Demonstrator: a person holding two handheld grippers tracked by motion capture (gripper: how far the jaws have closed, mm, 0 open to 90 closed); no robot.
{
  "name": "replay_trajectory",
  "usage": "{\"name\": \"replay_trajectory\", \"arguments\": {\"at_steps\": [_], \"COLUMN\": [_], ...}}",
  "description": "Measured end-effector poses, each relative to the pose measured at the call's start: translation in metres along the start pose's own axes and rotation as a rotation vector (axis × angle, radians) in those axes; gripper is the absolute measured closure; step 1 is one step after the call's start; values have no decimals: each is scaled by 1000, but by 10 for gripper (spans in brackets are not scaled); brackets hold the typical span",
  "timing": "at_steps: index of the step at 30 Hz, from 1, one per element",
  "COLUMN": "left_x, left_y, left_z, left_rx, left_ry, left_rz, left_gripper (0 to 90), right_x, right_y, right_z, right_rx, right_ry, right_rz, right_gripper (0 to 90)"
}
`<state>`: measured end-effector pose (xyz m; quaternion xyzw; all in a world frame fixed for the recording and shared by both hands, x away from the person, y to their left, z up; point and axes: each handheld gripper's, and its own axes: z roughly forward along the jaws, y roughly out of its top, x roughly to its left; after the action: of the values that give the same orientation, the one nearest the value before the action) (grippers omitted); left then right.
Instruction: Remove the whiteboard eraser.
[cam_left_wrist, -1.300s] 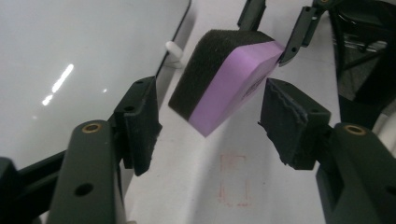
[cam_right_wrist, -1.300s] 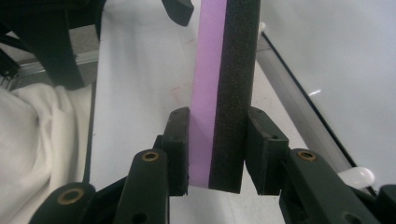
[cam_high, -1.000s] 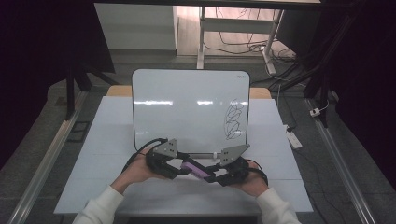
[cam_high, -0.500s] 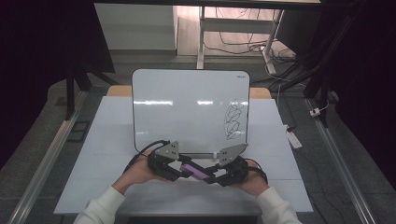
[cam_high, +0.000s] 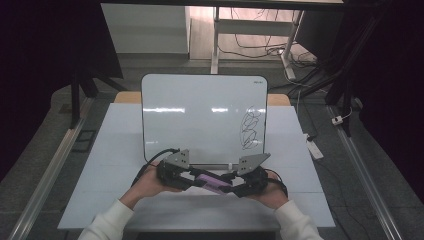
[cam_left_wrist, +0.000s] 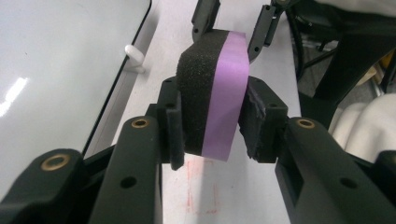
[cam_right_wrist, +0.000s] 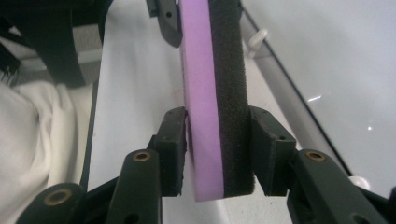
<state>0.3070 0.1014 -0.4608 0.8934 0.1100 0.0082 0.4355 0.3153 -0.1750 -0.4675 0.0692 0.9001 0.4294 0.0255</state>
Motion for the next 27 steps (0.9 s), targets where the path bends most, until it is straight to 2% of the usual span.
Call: {"name": "replay_trajectory", "arguments": {"at_steps": [3, 6, 10, 13, 16, 20, 27], "left_x": [2, 7, 14, 18, 20, 21, 22], "left_y": [0, -3, -6, -7, -7, -6, 1], "left_z": [-2, -5, -8, -9, -9, -8, -4], "left_rx": [-6, -27, -46, -50, -69, -81, -107], "left_ry": [19, 40, 73, 91, 83, 86, 74], "left_rz": [-31, -82, -171, -227, -264, -288, -324], "left_gripper": [635, 638, 641, 641, 641, 641, 642], "right_x": [2, 6, 12, 18, 23, 28, 35], "right_y": [1, 1, 0, 0, 0, 0, 2], "right_z": [-3, -7, -15, -17, -14, -6, 5], "right_rx": [-25, -50, -100, -105, -98, -73, -64], "right_ry": [-51, -143, -265, -334, -389, -453, -535], "right_rz": [3, -8, -14, -36, -61, -99, -158], "right_gripper": [476, 390, 350, 333, 308, 278, 258]}}
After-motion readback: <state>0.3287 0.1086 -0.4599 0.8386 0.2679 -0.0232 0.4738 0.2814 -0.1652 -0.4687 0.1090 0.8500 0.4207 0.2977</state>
